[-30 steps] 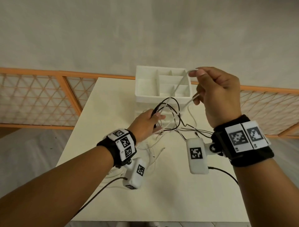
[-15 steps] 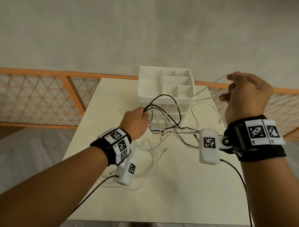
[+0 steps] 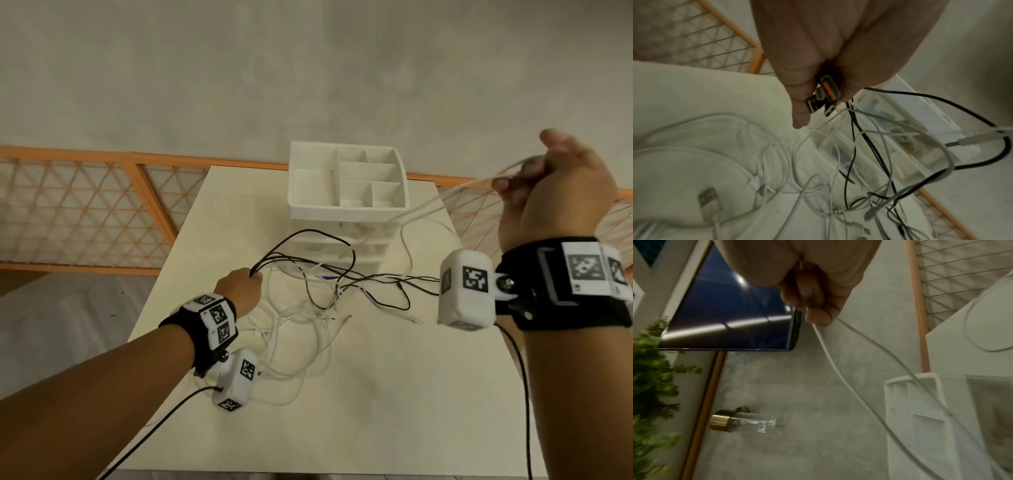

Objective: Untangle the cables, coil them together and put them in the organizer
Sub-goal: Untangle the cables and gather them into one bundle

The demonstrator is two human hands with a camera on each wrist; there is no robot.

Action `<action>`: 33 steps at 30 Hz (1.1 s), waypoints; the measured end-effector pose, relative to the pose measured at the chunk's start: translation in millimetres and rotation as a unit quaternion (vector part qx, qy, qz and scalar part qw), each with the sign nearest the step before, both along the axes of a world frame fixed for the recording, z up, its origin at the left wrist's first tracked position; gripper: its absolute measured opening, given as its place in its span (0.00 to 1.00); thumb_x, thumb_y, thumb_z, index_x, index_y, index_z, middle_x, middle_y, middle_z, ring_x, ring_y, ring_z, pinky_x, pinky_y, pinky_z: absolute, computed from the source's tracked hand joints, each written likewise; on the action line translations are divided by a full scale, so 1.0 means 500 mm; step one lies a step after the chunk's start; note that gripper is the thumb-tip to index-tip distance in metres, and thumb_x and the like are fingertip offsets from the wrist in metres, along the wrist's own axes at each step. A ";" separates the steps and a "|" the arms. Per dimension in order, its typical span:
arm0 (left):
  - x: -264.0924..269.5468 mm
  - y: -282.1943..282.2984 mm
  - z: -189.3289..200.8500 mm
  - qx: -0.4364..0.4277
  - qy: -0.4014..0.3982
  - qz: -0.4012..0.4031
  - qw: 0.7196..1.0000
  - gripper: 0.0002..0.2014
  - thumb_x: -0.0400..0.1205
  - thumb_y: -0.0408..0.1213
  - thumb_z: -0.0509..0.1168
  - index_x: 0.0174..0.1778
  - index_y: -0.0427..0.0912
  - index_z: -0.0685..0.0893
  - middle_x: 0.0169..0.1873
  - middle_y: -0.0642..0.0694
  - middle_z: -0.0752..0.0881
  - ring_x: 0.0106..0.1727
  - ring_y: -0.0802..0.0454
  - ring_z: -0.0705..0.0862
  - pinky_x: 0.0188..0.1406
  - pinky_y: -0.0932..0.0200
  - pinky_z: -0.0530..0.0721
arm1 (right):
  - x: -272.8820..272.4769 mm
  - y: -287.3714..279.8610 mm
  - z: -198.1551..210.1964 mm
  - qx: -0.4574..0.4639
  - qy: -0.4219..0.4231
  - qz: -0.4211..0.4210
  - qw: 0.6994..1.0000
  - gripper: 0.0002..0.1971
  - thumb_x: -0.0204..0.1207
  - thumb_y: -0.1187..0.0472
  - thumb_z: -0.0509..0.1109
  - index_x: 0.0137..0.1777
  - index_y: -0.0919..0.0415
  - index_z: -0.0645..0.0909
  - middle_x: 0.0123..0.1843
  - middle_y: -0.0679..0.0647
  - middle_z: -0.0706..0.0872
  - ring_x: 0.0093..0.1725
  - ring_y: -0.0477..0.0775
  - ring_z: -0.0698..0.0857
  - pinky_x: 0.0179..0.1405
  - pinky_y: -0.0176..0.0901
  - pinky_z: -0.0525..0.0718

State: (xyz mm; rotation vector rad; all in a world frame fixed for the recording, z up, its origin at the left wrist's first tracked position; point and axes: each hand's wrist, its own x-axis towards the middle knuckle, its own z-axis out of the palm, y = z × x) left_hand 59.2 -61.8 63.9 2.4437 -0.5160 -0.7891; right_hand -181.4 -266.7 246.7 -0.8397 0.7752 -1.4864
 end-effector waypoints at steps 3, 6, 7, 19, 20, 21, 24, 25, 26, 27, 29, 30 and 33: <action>-0.003 -0.011 0.032 -0.146 0.104 0.082 0.980 0.17 0.89 0.42 0.57 0.58 0.30 0.81 0.46 0.33 0.89 0.54 0.34 0.89 0.59 0.37 0.87 | 0.020 0.031 0.016 -0.017 0.054 0.118 0.991 0.15 0.78 0.72 0.55 0.53 0.65 0.84 0.24 0.53 0.74 0.21 0.52 0.70 0.23 0.39 0.75; -0.033 -0.039 0.127 -0.293 0.201 0.088 0.931 0.09 0.90 0.35 0.57 0.55 0.33 0.79 0.44 0.30 0.90 0.45 0.39 0.90 0.52 0.43 0.90 | 0.064 0.080 -0.005 -0.046 0.112 0.216 0.969 0.16 0.75 0.75 0.56 0.56 0.70 0.83 0.26 0.57 0.76 0.23 0.55 0.68 0.22 0.40 0.74; -0.046 -0.047 0.161 -0.341 0.228 0.064 0.910 0.09 0.90 0.35 0.57 0.55 0.32 0.79 0.46 0.30 0.91 0.44 0.40 0.90 0.52 0.44 0.89 | 0.077 0.095 -0.012 -0.054 0.121 0.238 0.962 0.16 0.75 0.76 0.57 0.56 0.70 0.82 0.27 0.58 0.76 0.23 0.55 0.68 0.22 0.41 0.73; -0.100 -0.035 0.136 -0.351 0.226 -0.089 0.904 0.12 0.91 0.41 0.54 0.43 0.42 0.75 0.27 0.48 0.80 0.44 0.44 0.88 0.42 0.53 0.75 | 0.087 0.073 0.024 -0.039 0.015 0.134 0.990 0.17 0.76 0.78 0.54 0.59 0.69 0.79 0.31 0.58 0.78 0.21 0.54 0.70 0.30 0.47 0.83; -0.096 -0.029 0.129 -0.340 0.227 -0.089 0.908 0.13 0.91 0.41 0.54 0.42 0.43 0.74 0.28 0.48 0.80 0.44 0.45 0.88 0.42 0.53 0.75 | 0.080 0.066 0.023 -0.040 0.009 0.128 0.991 0.16 0.77 0.78 0.54 0.59 0.69 0.79 0.32 0.59 0.79 0.21 0.54 0.71 0.31 0.48 0.83; -0.092 -0.024 0.126 -0.326 0.224 -0.092 0.914 0.13 0.91 0.42 0.54 0.42 0.43 0.74 0.28 0.49 0.81 0.44 0.46 0.88 0.43 0.51 0.77 | 0.074 0.060 0.020 -0.044 0.006 0.126 0.991 0.16 0.77 0.77 0.55 0.59 0.69 0.78 0.33 0.59 0.81 0.22 0.55 0.72 0.32 0.48 0.84; -0.082 -0.017 0.132 -0.304 0.211 -0.105 0.923 0.13 0.91 0.42 0.54 0.45 0.42 0.77 0.31 0.48 0.79 0.35 0.49 0.83 0.40 0.48 0.84 | 0.055 0.047 -0.006 -0.085 0.046 0.125 0.987 0.13 0.73 0.75 0.59 0.54 0.66 0.78 0.38 0.62 0.87 0.23 0.57 0.74 0.30 0.47 0.83; -0.077 -0.017 0.137 -0.312 0.209 -0.096 0.922 0.13 0.91 0.41 0.55 0.46 0.41 0.79 0.31 0.48 0.77 0.31 0.51 0.79 0.33 0.52 0.82 | 0.049 0.040 -0.023 -0.110 0.097 0.114 0.983 0.12 0.72 0.74 0.60 0.51 0.63 0.78 0.40 0.61 0.89 0.22 0.57 0.75 0.27 0.45 0.82; -0.071 -0.017 0.142 -0.325 0.207 -0.079 0.920 0.13 0.91 0.40 0.56 0.46 0.40 0.80 0.31 0.47 0.75 0.27 0.53 0.75 0.27 0.56 0.76 | 0.042 0.031 -0.047 -0.132 0.172 0.100 0.971 0.11 0.70 0.73 0.62 0.49 0.60 0.79 0.40 0.60 0.90 0.21 0.57 0.76 0.25 0.44 0.81; -0.063 -0.017 0.148 -0.341 0.203 -0.056 0.916 0.13 0.91 0.39 0.56 0.46 0.39 0.81 0.31 0.47 0.73 0.25 0.54 0.72 0.23 0.60 0.70 | 0.034 0.020 -0.077 -0.144 0.269 0.085 0.949 0.10 0.70 0.71 0.65 0.47 0.59 0.79 0.39 0.58 0.92 0.20 0.56 0.78 0.24 0.44 0.81; -0.047 -0.016 0.163 -0.381 0.206 -0.012 0.901 0.13 0.91 0.38 0.57 0.44 0.38 0.81 0.30 0.47 0.71 0.23 0.56 0.68 0.19 0.64 0.64 | 0.015 -0.006 -0.162 -0.104 0.455 0.090 0.880 0.02 0.74 0.64 0.71 0.46 0.60 0.81 0.35 0.55 0.93 0.19 0.53 0.81 0.25 0.45 0.84; -0.041 -0.016 0.172 -0.401 0.213 0.002 0.891 0.13 0.91 0.37 0.57 0.44 0.37 0.80 0.30 0.47 0.71 0.22 0.56 0.68 0.18 0.65 0.63 | 0.001 -0.014 -0.212 -0.049 0.515 0.111 0.849 0.05 0.78 0.59 0.72 0.45 0.61 0.83 0.34 0.55 0.93 0.19 0.53 0.82 0.27 0.46 0.85; -0.036 -0.018 0.192 -0.437 0.233 0.008 0.869 0.12 0.90 0.35 0.59 0.43 0.34 0.80 0.31 0.45 0.74 0.24 0.54 0.69 0.18 0.63 0.65 | -0.042 -0.019 -0.367 0.143 0.554 0.198 0.796 0.14 0.81 0.54 0.72 0.44 0.66 0.85 0.33 0.60 0.92 0.21 0.55 0.79 0.26 0.42 0.82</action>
